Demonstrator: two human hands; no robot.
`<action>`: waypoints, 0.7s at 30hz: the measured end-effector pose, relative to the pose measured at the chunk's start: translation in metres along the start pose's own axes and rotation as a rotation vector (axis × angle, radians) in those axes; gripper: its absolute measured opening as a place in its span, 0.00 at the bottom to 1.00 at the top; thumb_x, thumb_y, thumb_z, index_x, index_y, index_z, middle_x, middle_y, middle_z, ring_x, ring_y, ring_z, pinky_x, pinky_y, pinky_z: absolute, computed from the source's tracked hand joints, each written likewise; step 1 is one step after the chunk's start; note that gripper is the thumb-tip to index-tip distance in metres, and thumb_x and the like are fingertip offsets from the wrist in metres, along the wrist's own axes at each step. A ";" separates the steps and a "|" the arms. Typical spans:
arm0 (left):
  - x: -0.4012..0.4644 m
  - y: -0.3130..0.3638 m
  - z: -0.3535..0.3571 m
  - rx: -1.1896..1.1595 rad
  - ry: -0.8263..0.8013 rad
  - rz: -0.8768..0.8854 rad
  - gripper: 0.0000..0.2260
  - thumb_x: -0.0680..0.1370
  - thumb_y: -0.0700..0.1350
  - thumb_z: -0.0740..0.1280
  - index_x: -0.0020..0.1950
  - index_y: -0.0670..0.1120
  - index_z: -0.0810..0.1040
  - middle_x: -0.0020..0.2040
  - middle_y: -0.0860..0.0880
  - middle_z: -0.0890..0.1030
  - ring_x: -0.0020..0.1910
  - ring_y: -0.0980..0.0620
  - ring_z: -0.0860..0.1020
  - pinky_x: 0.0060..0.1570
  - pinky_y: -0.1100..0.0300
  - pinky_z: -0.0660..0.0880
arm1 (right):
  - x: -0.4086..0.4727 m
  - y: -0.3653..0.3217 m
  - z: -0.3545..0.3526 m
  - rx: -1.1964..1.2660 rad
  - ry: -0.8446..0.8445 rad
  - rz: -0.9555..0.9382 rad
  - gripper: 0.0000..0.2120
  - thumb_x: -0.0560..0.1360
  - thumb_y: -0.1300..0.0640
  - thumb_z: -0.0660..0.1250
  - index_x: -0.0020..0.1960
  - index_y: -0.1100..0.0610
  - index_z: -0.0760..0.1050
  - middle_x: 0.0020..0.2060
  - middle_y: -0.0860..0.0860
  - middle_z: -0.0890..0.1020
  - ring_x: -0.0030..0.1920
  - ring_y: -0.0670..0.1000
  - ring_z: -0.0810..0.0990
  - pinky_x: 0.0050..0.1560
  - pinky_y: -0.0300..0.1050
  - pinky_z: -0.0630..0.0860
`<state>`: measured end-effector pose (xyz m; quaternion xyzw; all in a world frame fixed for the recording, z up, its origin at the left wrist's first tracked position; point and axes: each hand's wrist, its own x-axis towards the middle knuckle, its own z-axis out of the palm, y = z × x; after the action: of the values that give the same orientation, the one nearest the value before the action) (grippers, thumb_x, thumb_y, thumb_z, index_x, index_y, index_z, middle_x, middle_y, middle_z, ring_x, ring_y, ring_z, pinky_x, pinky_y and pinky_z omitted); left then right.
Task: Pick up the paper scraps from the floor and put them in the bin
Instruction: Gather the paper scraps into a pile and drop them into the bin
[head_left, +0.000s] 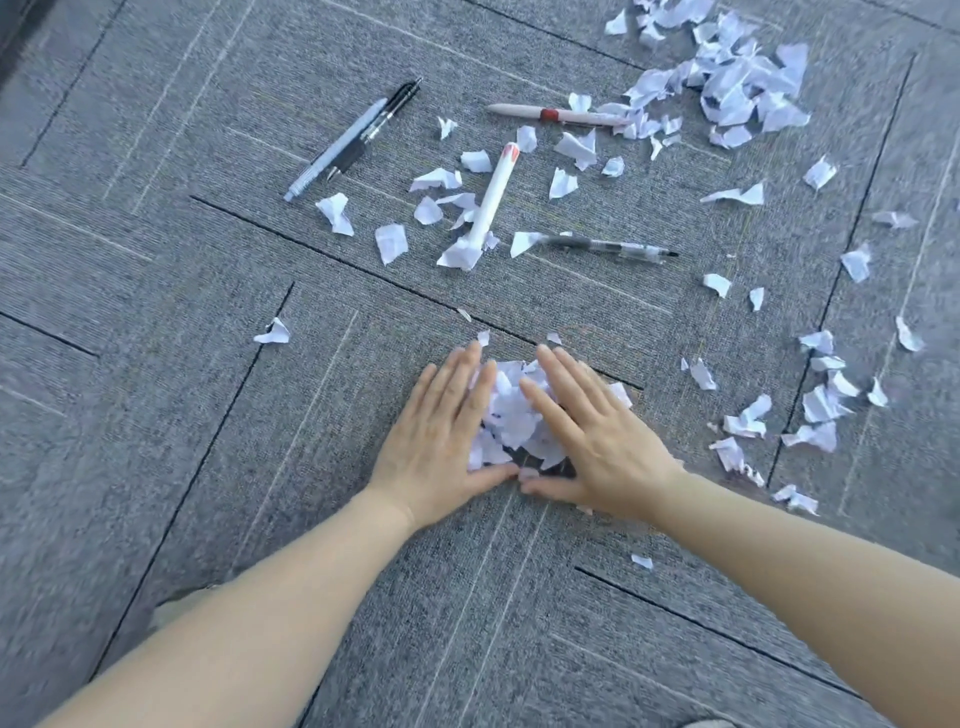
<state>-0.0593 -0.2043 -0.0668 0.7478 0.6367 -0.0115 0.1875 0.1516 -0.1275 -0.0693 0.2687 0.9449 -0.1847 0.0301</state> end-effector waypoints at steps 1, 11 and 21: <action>0.007 0.002 -0.001 -0.033 0.026 0.000 0.45 0.73 0.68 0.55 0.76 0.43 0.37 0.77 0.42 0.39 0.76 0.48 0.39 0.74 0.52 0.39 | 0.009 -0.001 0.000 -0.001 0.018 -0.003 0.46 0.74 0.30 0.56 0.79 0.57 0.45 0.77 0.62 0.50 0.77 0.60 0.49 0.75 0.59 0.54; 0.051 0.002 -0.015 0.039 0.286 0.068 0.11 0.73 0.42 0.55 0.54 0.43 0.69 0.47 0.43 0.77 0.43 0.43 0.73 0.42 0.51 0.72 | 0.051 0.013 -0.021 -0.139 0.142 -0.099 0.19 0.69 0.50 0.70 0.53 0.62 0.72 0.46 0.58 0.78 0.43 0.58 0.78 0.39 0.52 0.78; 0.078 0.035 -0.079 -0.114 -0.046 0.216 0.08 0.74 0.38 0.64 0.53 0.40 0.72 0.43 0.46 0.75 0.39 0.45 0.76 0.34 0.56 0.68 | 0.013 0.014 -0.063 0.231 0.044 0.300 0.09 0.77 0.61 0.63 0.57 0.61 0.71 0.45 0.55 0.80 0.41 0.60 0.81 0.36 0.50 0.75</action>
<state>-0.0286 -0.1109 -0.0041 0.7997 0.5477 0.0275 0.2444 0.1503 -0.0865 -0.0174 0.4122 0.8672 -0.2793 0.0055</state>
